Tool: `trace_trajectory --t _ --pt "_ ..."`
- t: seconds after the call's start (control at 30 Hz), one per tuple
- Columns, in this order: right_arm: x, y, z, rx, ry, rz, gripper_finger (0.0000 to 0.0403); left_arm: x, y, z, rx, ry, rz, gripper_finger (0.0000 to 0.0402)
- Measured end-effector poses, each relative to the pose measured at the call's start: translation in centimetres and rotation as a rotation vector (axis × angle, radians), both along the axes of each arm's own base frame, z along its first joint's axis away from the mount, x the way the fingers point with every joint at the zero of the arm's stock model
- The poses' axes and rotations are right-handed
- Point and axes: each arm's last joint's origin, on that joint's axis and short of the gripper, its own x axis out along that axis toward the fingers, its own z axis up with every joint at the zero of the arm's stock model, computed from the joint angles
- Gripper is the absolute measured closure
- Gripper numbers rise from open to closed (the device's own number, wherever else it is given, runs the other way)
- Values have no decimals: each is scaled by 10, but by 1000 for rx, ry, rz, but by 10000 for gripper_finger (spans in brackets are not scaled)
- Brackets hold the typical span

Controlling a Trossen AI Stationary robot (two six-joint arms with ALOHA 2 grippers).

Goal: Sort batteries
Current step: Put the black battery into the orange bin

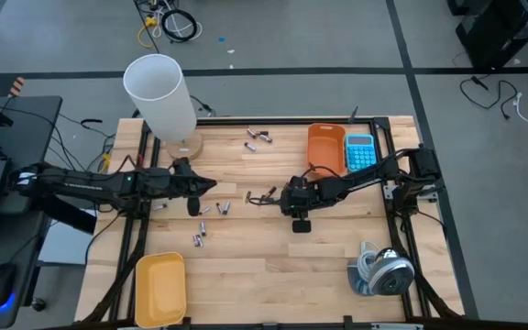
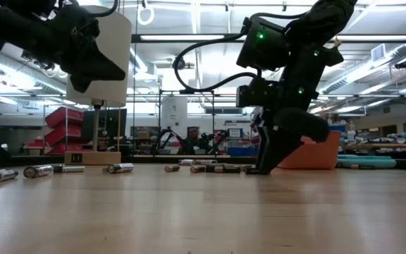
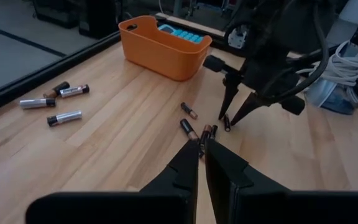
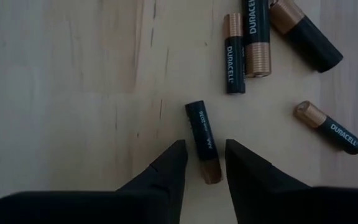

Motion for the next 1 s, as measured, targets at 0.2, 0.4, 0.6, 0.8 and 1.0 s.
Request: trace_trajectory --t 0.2,0.4,0.6,0.8,1.0 --pt "-1 0 -1 -11 12 37 343 3 0 0 0 -12 0 371" --pt "-2 0 -1 -13 19 42 389 4 0 1 16 -22 3 371" --pt "-2 -3 -1 -9 24 54 391 5 0 3 26 -42 6 371" --pt "-3 -13 6 29 23 47 394 5 1 4 37 -49 39 371" --pt "-6 -23 30 4 116 37 395 6 2 8 94 -81 44 371"
